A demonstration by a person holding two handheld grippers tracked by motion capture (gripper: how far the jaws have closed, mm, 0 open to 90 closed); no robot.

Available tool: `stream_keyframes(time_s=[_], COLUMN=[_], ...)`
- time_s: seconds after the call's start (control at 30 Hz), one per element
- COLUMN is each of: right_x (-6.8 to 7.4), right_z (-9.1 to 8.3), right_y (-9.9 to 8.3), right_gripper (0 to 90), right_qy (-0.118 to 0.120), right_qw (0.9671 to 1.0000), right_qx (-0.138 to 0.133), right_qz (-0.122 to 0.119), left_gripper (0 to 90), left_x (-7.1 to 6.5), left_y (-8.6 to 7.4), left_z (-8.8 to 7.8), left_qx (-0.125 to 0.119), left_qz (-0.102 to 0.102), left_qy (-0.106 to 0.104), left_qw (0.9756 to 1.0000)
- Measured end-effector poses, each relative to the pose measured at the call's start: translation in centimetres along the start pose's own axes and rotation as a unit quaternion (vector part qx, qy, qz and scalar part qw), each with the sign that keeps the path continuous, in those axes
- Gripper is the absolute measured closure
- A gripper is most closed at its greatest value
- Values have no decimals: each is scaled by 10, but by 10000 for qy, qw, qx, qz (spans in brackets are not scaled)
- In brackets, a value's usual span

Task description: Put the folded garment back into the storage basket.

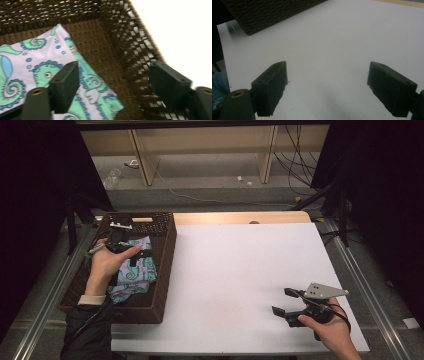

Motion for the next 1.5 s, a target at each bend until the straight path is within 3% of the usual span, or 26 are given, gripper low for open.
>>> stream_keyframes(time_s=[0.07,0.2,0.23,0.27,0.33,0.43,0.63,0.97,1.07,1.23,1.5], right_x=[0,1,1,1,1,1,1,1,1,2,1], right_z=[0,0,0,0,0,0,0,0,0,0,0], right_y=[0,0,0,0,0,0,0,0,0,0,0], right_gripper=[171,171,171,171,171,171,171,171,171,171,171], right_qy=[12,19,19,21,22,24,22,32,36,37,39], right_qw=[10000,10000,10000,10000,10000,10000,10000,10000,10000,10000,10000], right_qx=[2,5,5,2,1,24,23,-8,-3,-4,-2], right_qz=[-4,2,2,19,18,4,7,3,-3,-5,-10], left_gripper=[144,61,50,40,16,0,0,0,5,10,22], left_x=[-10,-30,-30,-40,-50,-61,-65,-82,-93,-112,-125], left_y=[3,11,11,14,14,12,13,6,2,-5,-15], left_z=[-4,-15,-15,-20,-23,-28,-34,-33,-33,-32,-33], left_qx=[-45,-412,-412,-654,-782,-889,-1143,-1257,-1331,-1354,-1437], left_qz=[133,423,423,476,530,447,572,779,771,971,1021], left_qy=[-61,-254,-254,-358,-552,-816,-714,-724,-842,-994,-1174], left_qw=[9999,9979,9979,9961,9940,9917,9892,9863,9845,9810,9773])
Point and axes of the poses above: each handheld gripper's, and its own axes: z roughly forward along the jaws, y roughly out of its top, x roughly to its left, the point moved 9 cm from there along z, roughly forward along the jaws, and after that the axes turned 1 degree about y, right-handed, at the moved point
